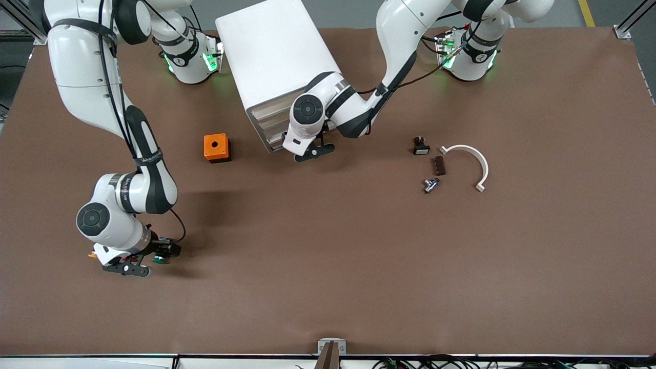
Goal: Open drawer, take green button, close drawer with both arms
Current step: 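Release the button with the right gripper while the left gripper pushes drawer shut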
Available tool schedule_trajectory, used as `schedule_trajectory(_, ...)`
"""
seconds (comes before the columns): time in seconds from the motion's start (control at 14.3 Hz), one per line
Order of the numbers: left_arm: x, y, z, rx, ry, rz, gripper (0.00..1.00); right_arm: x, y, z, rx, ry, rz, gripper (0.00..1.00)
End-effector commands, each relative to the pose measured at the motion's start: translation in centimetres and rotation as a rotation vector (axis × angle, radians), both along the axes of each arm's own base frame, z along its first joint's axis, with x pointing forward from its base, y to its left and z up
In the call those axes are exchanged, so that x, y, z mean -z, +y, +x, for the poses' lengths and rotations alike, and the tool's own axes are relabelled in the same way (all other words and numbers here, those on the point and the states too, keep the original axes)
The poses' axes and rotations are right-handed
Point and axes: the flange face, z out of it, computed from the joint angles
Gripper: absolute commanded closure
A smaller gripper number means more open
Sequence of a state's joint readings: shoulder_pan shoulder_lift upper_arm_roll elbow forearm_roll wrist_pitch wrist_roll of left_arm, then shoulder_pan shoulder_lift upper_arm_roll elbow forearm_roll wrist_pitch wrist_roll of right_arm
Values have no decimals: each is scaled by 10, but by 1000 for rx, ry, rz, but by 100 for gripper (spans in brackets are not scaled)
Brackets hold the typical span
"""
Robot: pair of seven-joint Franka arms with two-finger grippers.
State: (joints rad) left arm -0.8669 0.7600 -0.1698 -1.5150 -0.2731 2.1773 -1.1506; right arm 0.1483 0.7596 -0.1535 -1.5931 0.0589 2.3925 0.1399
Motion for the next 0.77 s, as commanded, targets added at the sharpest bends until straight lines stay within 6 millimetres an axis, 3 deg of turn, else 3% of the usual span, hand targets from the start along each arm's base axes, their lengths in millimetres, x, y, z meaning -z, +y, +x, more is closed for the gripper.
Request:
schedule_trajectory(0.0, 0, -4, -10, -21, 36, -11, 0, -39, 3, 0, -14, 24, 22, 0)
schedule_trajectory(0.14, -6, 0, -1, -36, 31, -19, 0, -75, 3, -4, -11, 47, 32, 0)
schedule_trajectory(0.28, -17, 10, 23, -65, 8, -30, 0, -113, 3, -11, -6, 75, 41, 0)
schedule_trajectory(0.42, -29, 32, 69, -119, -33, -40, 0, -151, -4, -22, 3, 111, 50, 0)
schedule_trajectory(0.56, -51, 72, 126, -185, -112, -32, 0, -191, -7, -36, 8, 137, 60, 0)
schedule_trajectory(0.7, -76, 114, 170, -170, -255, 37, 0, -225, -9, -53, 9, 176, 65, 0)
